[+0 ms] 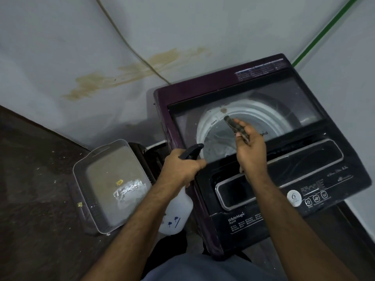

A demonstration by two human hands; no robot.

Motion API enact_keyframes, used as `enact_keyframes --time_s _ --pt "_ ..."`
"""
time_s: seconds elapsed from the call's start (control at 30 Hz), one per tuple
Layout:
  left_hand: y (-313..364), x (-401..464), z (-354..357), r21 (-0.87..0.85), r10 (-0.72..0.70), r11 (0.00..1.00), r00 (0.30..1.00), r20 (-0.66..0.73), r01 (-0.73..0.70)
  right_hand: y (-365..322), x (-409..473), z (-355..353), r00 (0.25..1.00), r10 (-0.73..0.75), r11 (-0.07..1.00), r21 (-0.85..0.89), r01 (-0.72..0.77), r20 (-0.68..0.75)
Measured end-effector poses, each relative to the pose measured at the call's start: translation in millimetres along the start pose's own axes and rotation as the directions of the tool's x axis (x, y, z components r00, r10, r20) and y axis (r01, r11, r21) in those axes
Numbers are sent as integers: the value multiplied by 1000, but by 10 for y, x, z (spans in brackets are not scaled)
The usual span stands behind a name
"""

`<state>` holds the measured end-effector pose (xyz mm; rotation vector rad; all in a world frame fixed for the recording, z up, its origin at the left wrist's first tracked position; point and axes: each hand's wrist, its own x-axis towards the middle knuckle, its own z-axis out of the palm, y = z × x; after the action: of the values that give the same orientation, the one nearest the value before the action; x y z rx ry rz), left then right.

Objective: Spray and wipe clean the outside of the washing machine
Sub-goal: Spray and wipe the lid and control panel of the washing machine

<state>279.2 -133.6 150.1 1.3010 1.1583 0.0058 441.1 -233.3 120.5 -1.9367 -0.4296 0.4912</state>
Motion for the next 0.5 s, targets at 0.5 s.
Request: enact_keyframes --time_s 0.5 --pt "-5 98 78 -48 -10 999 1000 12 10 164 23 369 912 -258 693 -597 404 319"
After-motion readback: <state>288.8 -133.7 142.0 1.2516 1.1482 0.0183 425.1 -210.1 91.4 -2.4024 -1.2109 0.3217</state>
